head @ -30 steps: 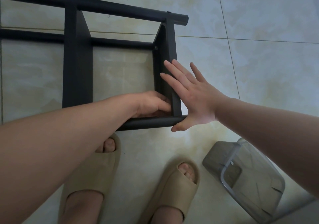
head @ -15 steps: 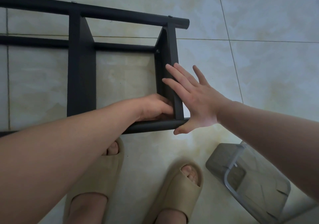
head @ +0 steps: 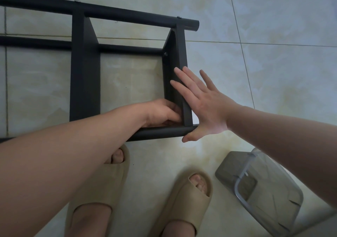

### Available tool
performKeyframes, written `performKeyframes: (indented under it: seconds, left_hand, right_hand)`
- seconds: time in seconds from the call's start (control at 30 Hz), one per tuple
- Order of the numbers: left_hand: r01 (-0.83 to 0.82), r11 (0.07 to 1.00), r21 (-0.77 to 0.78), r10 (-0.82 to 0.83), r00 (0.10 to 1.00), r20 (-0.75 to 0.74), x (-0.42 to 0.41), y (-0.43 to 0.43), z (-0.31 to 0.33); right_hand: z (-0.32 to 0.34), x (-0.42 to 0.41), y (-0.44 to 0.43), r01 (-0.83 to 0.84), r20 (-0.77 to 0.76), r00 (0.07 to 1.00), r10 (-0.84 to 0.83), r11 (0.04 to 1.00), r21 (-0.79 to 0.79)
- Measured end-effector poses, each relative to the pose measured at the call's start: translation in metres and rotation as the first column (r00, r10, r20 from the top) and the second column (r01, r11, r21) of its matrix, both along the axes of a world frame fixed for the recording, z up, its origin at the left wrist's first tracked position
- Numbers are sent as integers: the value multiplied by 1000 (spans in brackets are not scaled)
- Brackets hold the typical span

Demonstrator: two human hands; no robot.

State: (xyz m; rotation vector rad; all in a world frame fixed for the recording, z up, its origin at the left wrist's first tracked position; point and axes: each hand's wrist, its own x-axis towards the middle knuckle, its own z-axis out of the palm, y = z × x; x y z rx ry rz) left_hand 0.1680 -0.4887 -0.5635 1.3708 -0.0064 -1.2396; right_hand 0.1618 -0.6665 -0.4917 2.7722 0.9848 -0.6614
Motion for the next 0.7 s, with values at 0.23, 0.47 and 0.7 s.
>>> performKeyframes:
  seconds: [0.23, 0.47, 0.7]
  left_hand:
    - [52, 997, 61, -54, 998, 21, 1, -1, 10]
    - [36, 998, 49, -37, 999, 13, 0, -2, 12]
    - [34, 999, -18, -35, 996, -76, 1, 3, 7]
  right_hand:
    - [0, 0, 0, 0, -15, 1000, 0, 1000, -14]
    - [1, 0, 0, 4, -15, 1000, -4, 1000, -15]
    - [0, 0, -1, 2, -15, 1000, -2, 1000, -12]
